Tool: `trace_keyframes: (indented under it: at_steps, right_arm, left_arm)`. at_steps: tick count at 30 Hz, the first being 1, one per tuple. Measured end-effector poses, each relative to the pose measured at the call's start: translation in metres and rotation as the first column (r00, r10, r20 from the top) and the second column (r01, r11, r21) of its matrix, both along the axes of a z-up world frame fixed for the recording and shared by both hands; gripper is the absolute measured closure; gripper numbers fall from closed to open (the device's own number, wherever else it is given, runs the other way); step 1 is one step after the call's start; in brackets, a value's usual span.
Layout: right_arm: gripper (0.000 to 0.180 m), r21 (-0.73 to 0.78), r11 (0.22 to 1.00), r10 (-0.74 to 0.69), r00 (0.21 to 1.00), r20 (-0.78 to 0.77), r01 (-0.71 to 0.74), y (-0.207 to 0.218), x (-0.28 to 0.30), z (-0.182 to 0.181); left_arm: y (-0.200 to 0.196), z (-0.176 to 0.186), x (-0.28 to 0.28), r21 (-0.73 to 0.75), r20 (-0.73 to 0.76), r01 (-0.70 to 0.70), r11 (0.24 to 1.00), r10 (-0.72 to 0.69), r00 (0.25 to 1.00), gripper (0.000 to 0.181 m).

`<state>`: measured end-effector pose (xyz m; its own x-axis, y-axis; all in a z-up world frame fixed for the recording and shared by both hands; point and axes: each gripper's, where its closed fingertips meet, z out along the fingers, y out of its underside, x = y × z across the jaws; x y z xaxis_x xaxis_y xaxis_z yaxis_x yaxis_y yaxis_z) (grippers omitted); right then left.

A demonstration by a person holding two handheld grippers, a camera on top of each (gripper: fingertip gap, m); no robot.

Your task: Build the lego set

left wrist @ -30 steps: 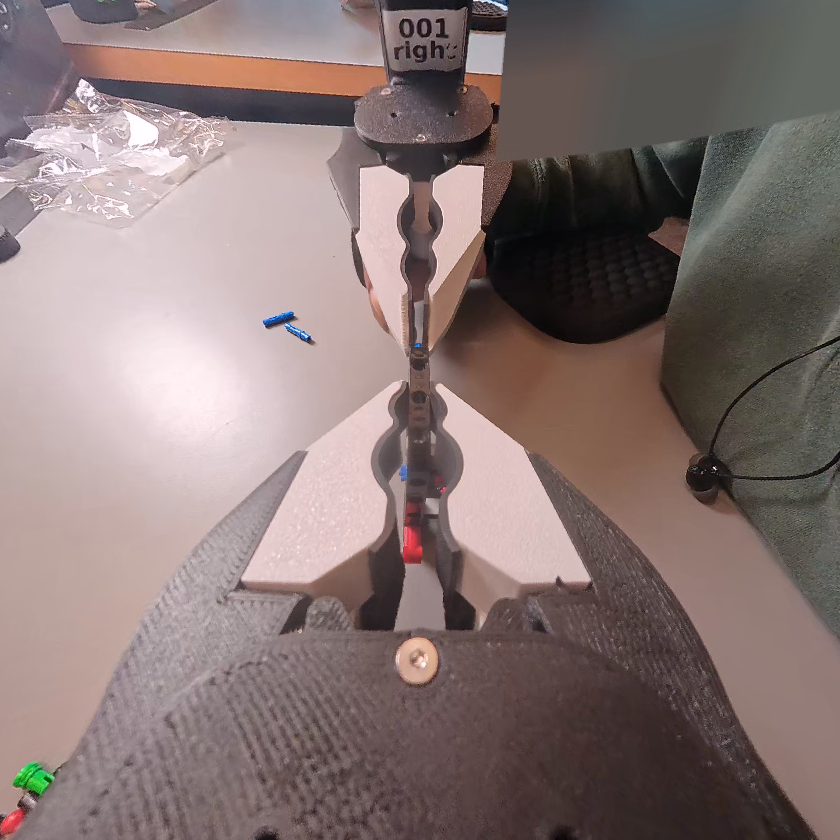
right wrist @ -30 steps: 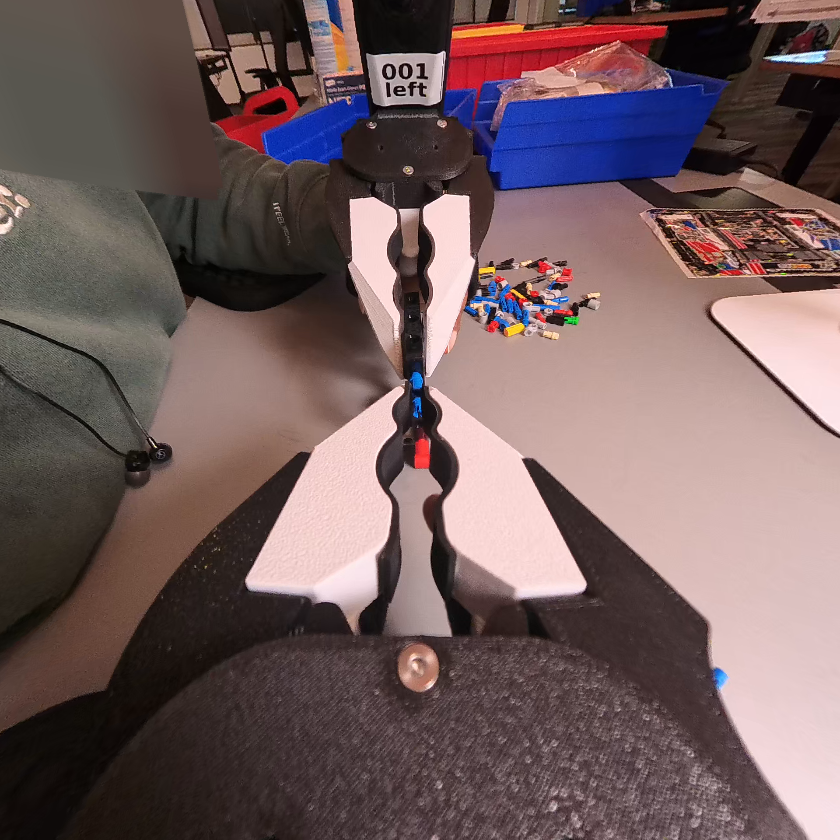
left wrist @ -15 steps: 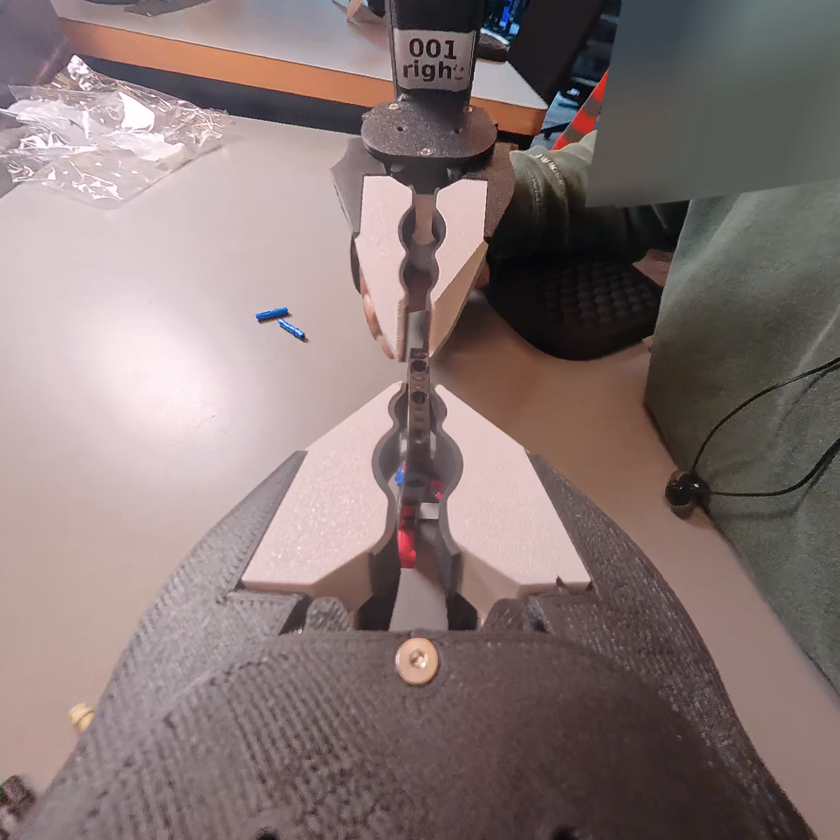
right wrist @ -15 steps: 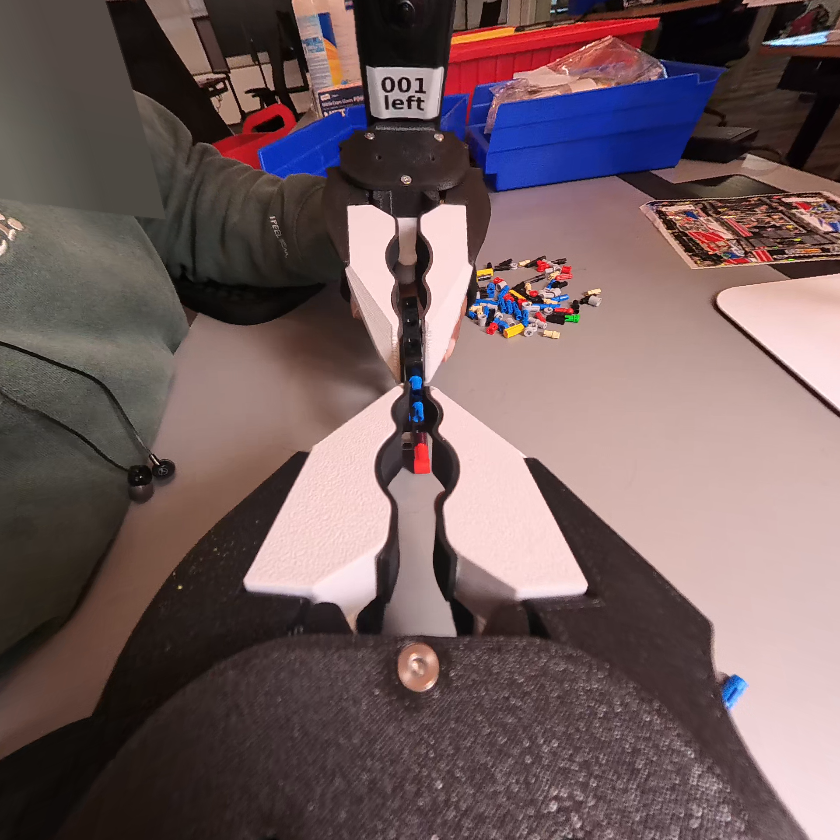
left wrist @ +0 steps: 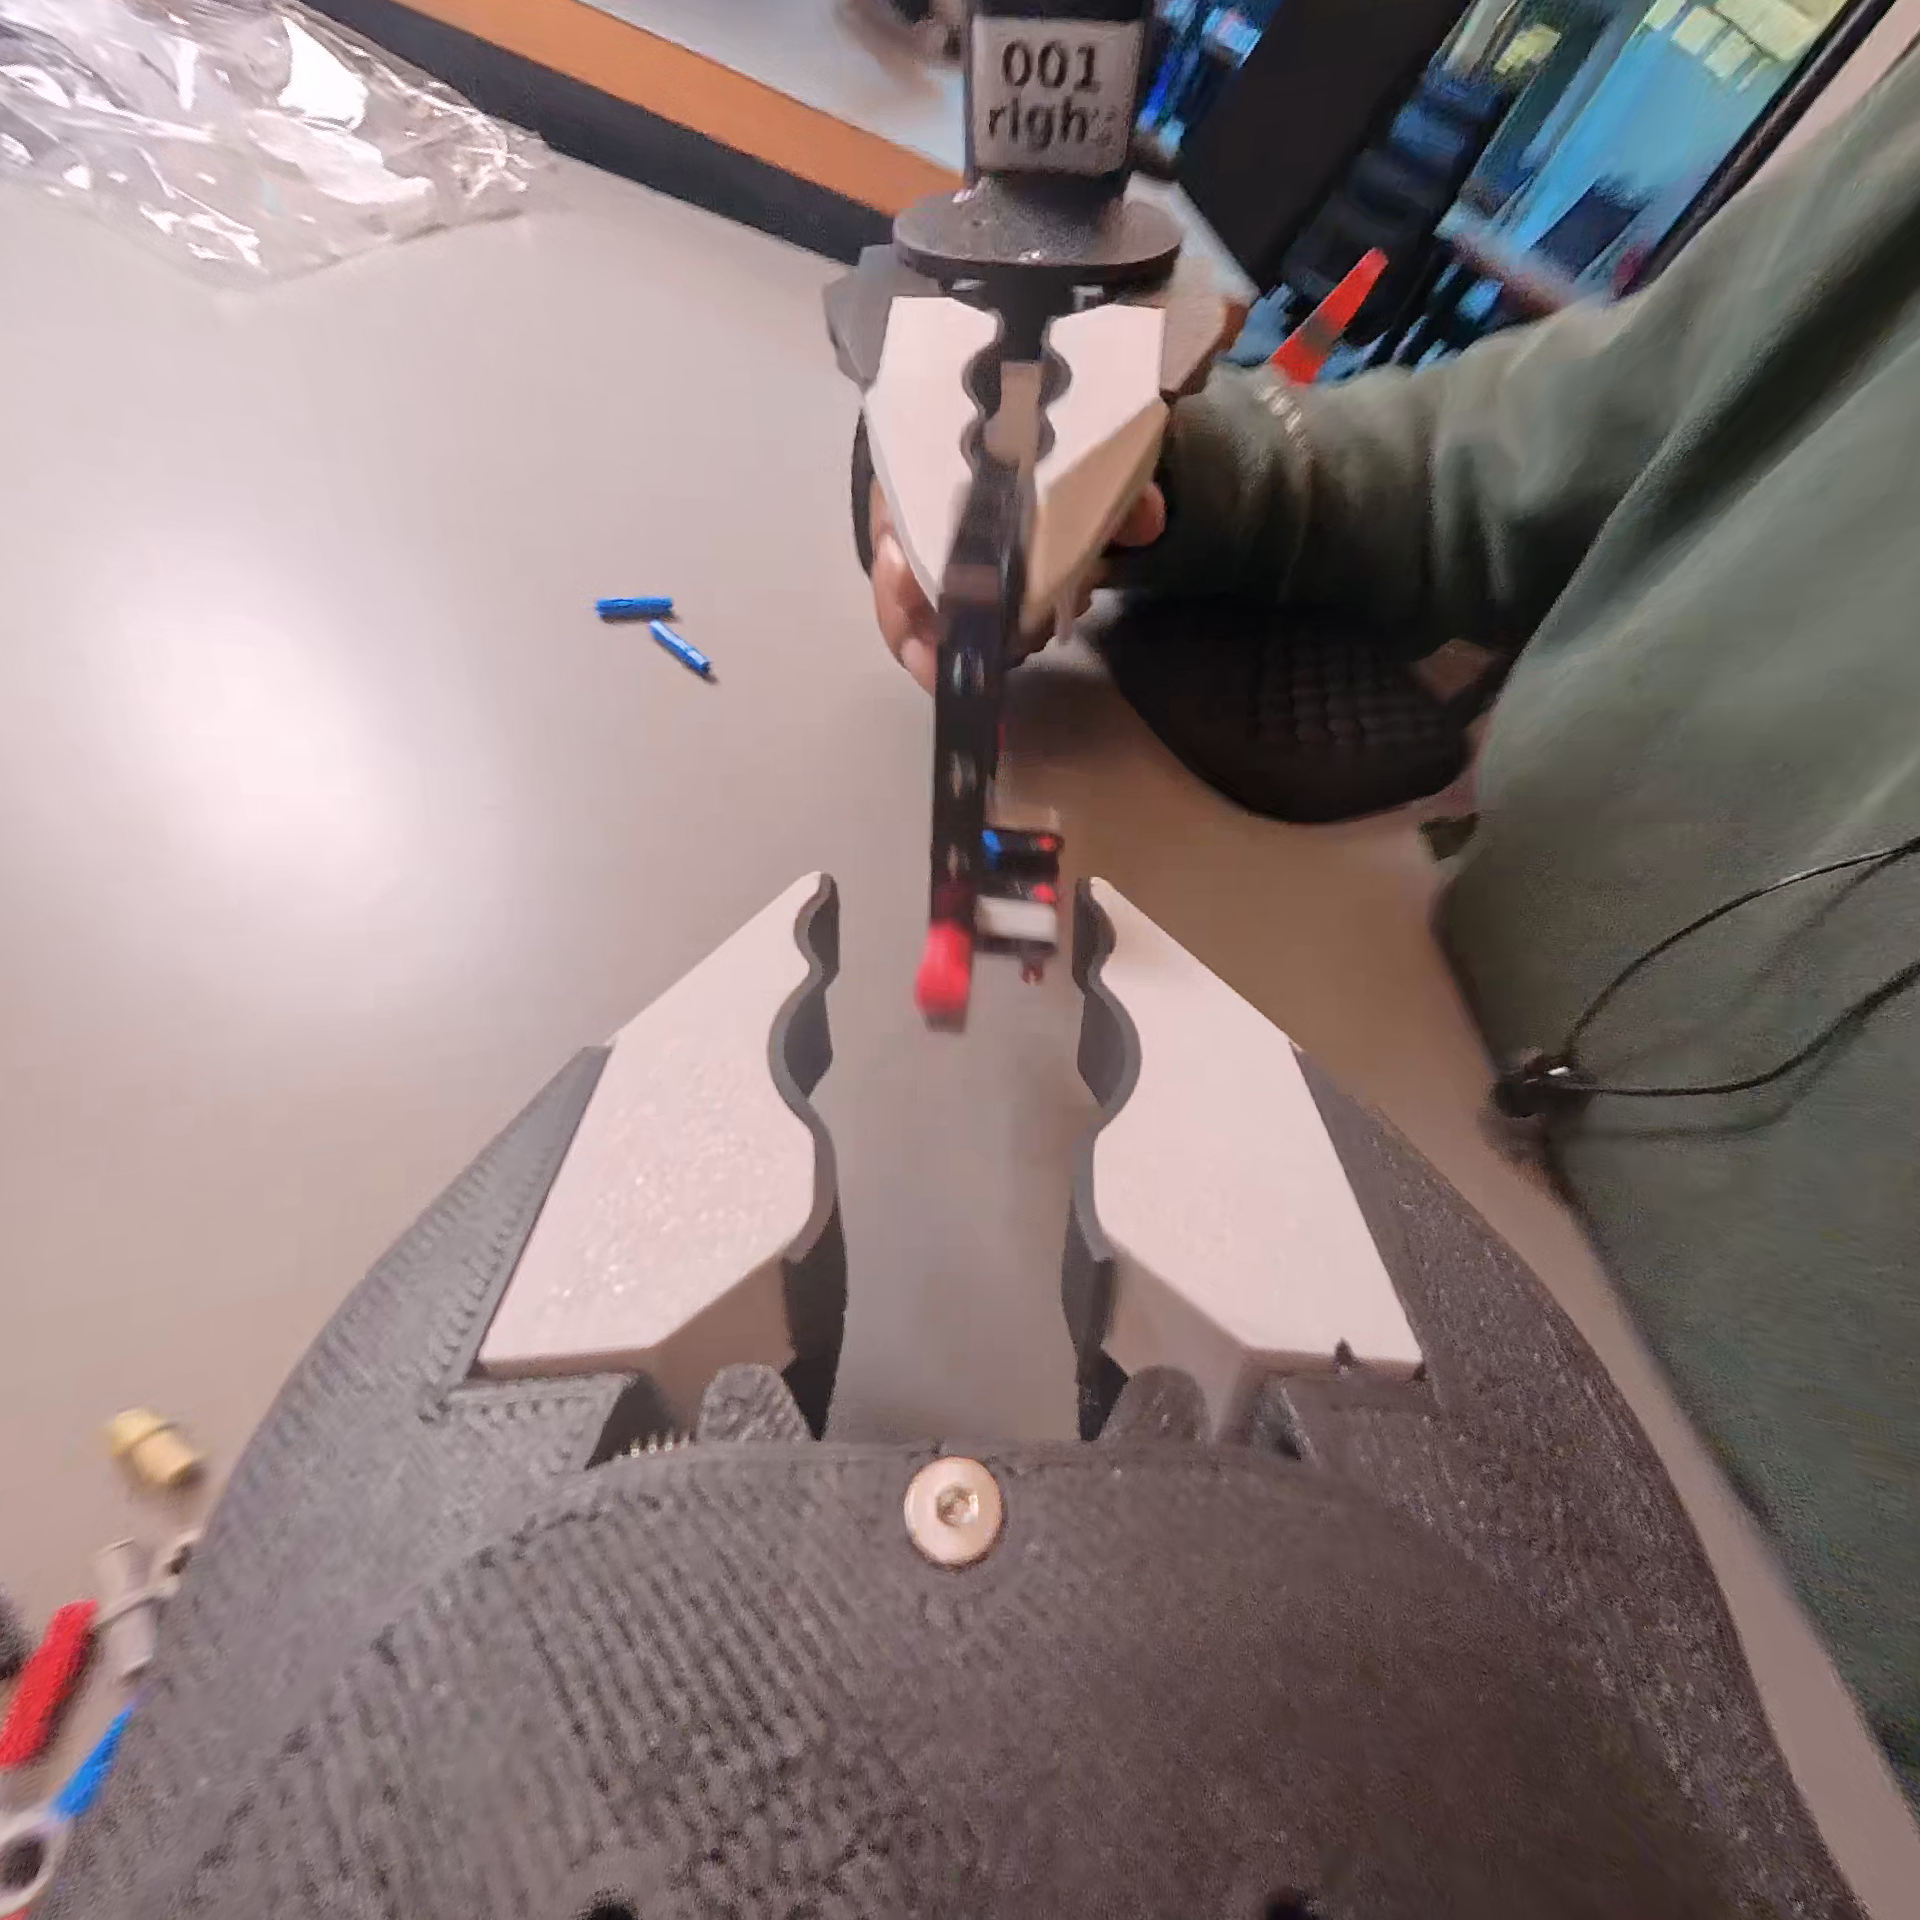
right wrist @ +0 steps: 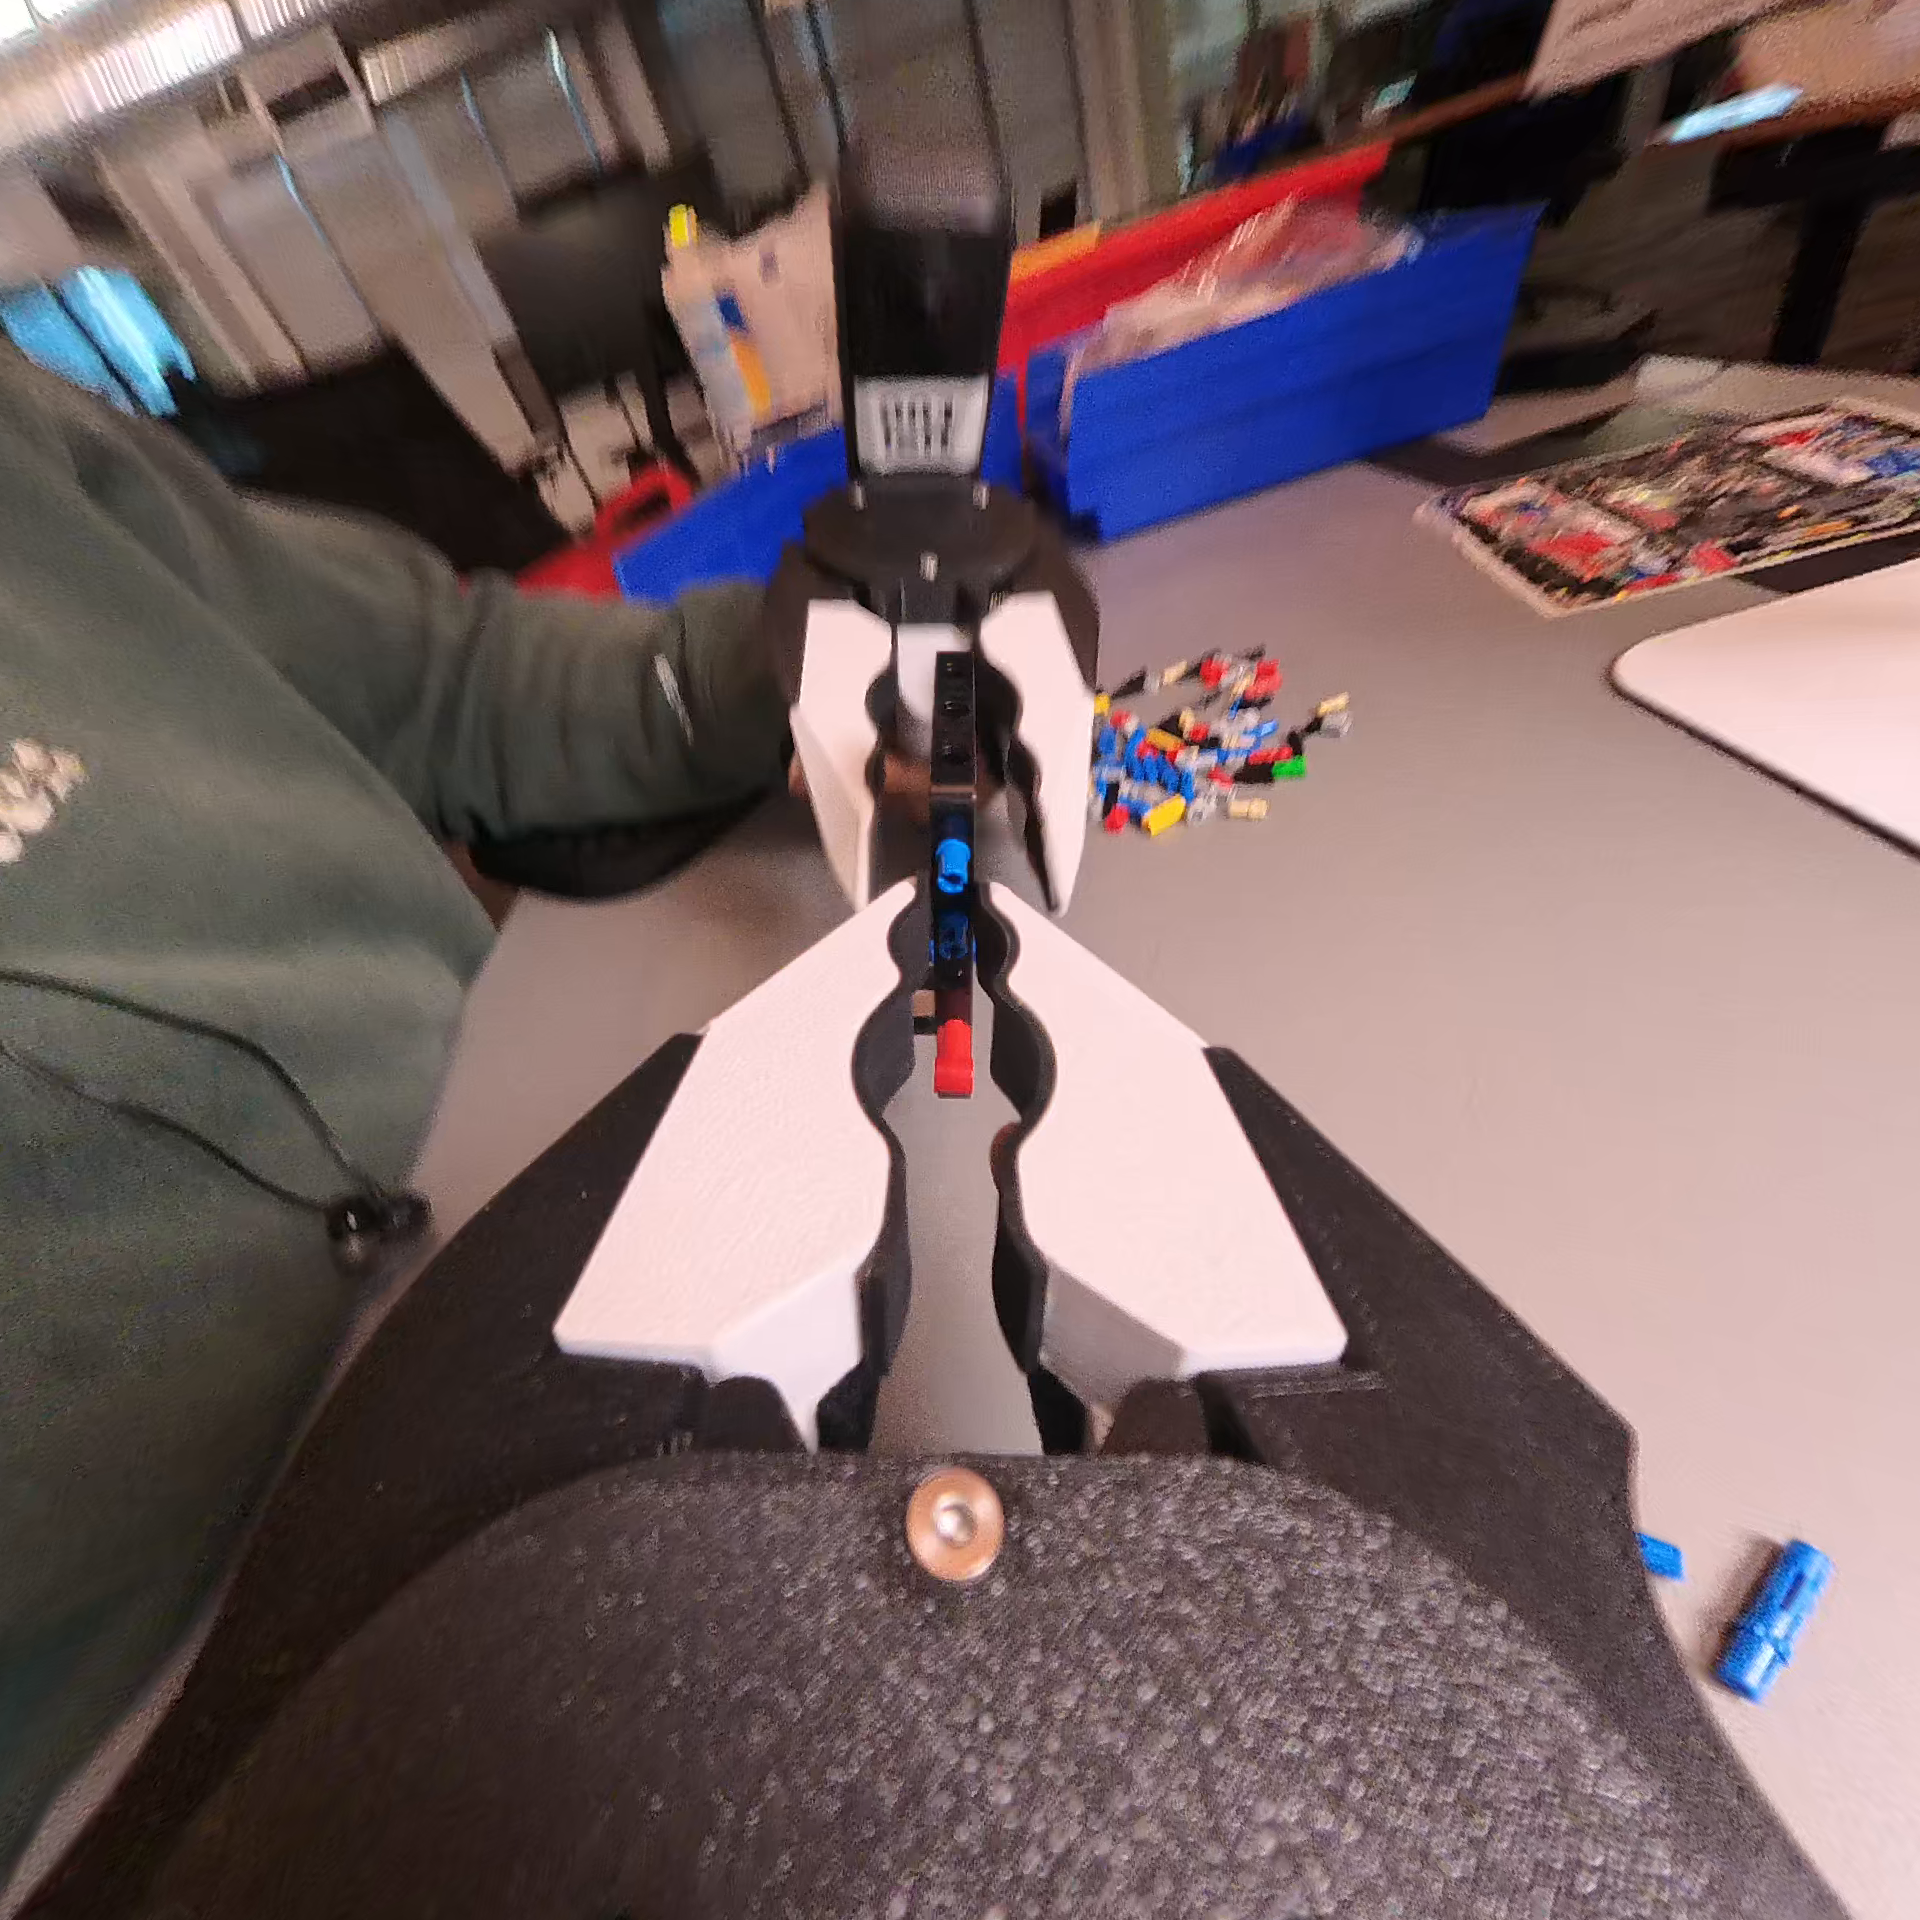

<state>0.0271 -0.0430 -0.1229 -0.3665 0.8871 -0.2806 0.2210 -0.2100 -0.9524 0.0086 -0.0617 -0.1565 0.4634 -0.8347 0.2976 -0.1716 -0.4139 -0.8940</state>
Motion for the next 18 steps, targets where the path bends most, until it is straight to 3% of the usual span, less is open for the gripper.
trace_keyframes:
  at_steps: [5,6,8,12,14,18]
  right_arm:
    - [0.175,-0.223,0.973,-0.095,0.978,-0.184,0.052,0.018,0.003,0.040]
    - [0.175,-0.242,0.969,-0.107,0.973,-0.202,0.056,0.019,0.004,0.044]
    - [0.175,-0.261,0.963,-0.131,0.962,-0.240,0.067,0.021,0.004,0.051]
    - [0.174,-0.289,0.954,-0.129,0.976,-0.174,0.075,0.021,-0.001,0.045]
    - [0.172,-0.247,0.966,-0.113,0.986,-0.121,0.080,0.019,-0.003,0.038]
    - [0.155,0.012,0.995,-0.102,0.993,-0.053,0.102,0.023,-0.001,0.037]
  left_arm:
    - [0.004,0.034,0.008,0.005,0.250,-0.015,1.000,0.013,0.968,0.145]
    - [0.005,0.042,0.009,0.043,0.256,-0.037,0.998,0.024,0.966,0.154]
    - [0.006,0.052,0.010,0.098,0.238,-0.066,0.993,0.041,0.970,0.155]
    - [0.002,0.063,0.001,0.050,0.257,-0.061,0.997,0.046,0.965,0.157]
    - [-0.001,0.059,-0.003,-0.020,0.254,-0.036,0.999,0.040,0.966,0.157]
    - [-0.005,0.052,-0.004,-0.133,0.278,0.004,0.991,0.034,0.960,0.157]
